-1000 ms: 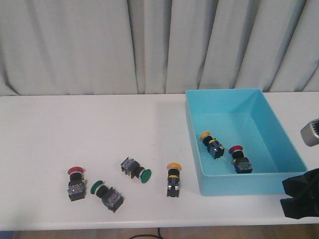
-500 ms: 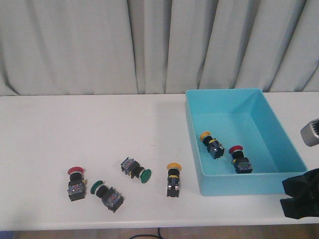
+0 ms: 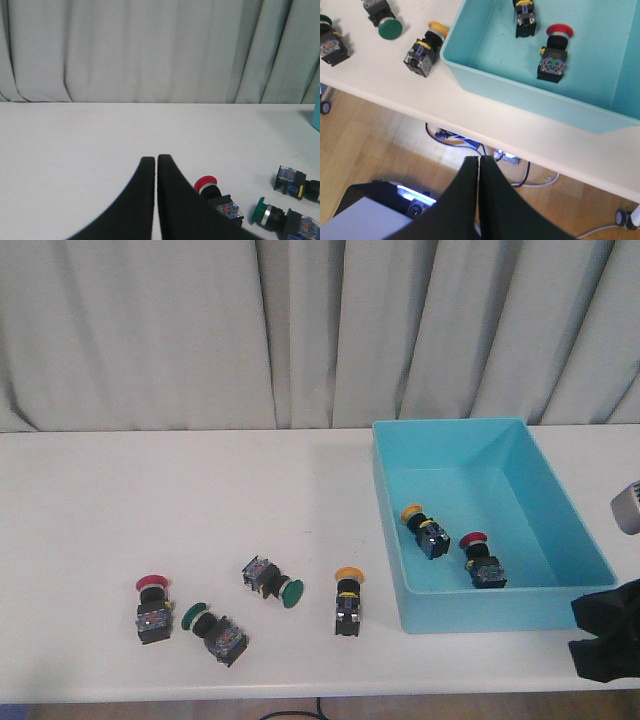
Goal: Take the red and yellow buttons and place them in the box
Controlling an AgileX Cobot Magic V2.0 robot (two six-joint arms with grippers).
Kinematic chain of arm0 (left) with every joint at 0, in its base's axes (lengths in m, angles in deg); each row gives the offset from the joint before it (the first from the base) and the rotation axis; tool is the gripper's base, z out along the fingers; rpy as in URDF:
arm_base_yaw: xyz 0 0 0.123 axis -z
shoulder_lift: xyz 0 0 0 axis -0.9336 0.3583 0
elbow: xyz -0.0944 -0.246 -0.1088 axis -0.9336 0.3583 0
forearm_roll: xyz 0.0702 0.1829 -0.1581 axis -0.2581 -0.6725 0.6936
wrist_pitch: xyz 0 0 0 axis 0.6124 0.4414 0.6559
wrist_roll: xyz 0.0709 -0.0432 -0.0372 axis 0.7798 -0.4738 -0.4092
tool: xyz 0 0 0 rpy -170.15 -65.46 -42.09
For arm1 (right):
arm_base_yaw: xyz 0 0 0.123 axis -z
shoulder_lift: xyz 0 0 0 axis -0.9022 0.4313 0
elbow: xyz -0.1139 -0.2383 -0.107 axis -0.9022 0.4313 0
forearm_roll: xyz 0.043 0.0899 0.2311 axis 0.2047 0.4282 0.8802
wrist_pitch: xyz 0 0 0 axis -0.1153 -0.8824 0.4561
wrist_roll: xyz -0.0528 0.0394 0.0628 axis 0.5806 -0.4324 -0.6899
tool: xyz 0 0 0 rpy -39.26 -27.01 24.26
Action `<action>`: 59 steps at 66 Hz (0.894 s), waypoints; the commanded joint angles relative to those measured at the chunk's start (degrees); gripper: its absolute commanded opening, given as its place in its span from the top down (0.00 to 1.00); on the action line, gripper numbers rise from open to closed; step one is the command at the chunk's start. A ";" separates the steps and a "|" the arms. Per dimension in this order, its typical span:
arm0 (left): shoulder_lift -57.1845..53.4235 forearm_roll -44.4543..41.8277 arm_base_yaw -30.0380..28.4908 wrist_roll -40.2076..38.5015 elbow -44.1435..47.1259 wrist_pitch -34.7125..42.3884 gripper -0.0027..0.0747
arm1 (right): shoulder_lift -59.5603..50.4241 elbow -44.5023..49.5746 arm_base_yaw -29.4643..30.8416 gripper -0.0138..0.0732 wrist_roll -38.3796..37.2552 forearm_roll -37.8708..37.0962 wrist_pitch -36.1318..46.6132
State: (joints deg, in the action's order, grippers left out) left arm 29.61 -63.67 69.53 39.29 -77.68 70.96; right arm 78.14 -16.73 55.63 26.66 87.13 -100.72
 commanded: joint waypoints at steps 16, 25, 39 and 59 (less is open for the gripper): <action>-0.88 0.13 -0.04 -0.45 1.63 3.94 0.97 | -15.90 12.02 5.39 0.85 7.80 -0.26 24.57; -0.88 0.13 -0.04 -0.45 1.63 3.94 0.97 | -27.23 24.73 5.39 0.85 7.51 2.14 38.53; -0.88 0.13 -0.04 -0.45 1.63 3.94 0.97 | -42.78 40.96 5.39 0.85 7.51 4.01 48.39; -0.82 0.13 -0.04 -0.45 1.63 3.94 0.97 | -49.55 45.71 5.39 0.85 8.81 5.12 49.73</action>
State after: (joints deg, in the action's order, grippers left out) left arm 29.61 -63.67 69.53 39.29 -77.68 71.02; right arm 29.27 28.43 60.73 34.38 91.92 -56.11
